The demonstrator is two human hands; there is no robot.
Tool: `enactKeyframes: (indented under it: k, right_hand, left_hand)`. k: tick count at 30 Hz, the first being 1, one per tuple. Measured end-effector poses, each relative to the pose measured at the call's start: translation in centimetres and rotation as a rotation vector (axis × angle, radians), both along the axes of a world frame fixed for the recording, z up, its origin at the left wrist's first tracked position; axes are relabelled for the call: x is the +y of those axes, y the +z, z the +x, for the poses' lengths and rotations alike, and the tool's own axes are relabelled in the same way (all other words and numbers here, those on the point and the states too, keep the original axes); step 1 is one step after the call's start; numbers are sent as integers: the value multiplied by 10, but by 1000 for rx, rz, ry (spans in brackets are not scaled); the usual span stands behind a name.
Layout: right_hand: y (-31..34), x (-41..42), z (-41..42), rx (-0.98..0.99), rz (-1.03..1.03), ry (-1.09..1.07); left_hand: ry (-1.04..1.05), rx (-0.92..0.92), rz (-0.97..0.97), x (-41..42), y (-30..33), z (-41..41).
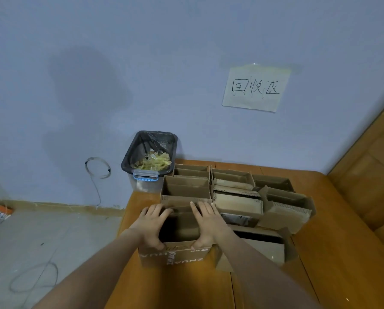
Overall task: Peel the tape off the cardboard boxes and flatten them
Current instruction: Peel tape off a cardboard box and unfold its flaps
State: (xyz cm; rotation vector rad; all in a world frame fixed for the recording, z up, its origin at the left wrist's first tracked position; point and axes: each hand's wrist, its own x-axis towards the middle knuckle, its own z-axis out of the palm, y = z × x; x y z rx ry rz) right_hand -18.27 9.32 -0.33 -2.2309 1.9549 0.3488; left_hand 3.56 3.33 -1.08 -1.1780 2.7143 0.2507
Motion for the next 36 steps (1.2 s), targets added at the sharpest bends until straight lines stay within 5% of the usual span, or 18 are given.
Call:
enactKeyframes:
  k: [18,23,30,36]
  right_hand:
    - [-32,71,38,-64,-240,-164]
    - [-44,116,53,-55,-468,-127]
    - [-59,154,64,-8,-634,-83]
    - [-89,192,78,-69,-392,-11]
  left_hand:
    - [-235,6,-264,36,-5,36]
    - [-302,94,-353,71,-23,53]
    - [-273,56,-222,119,-40,62]
    - [-163,-161,-29,154,-75,72]
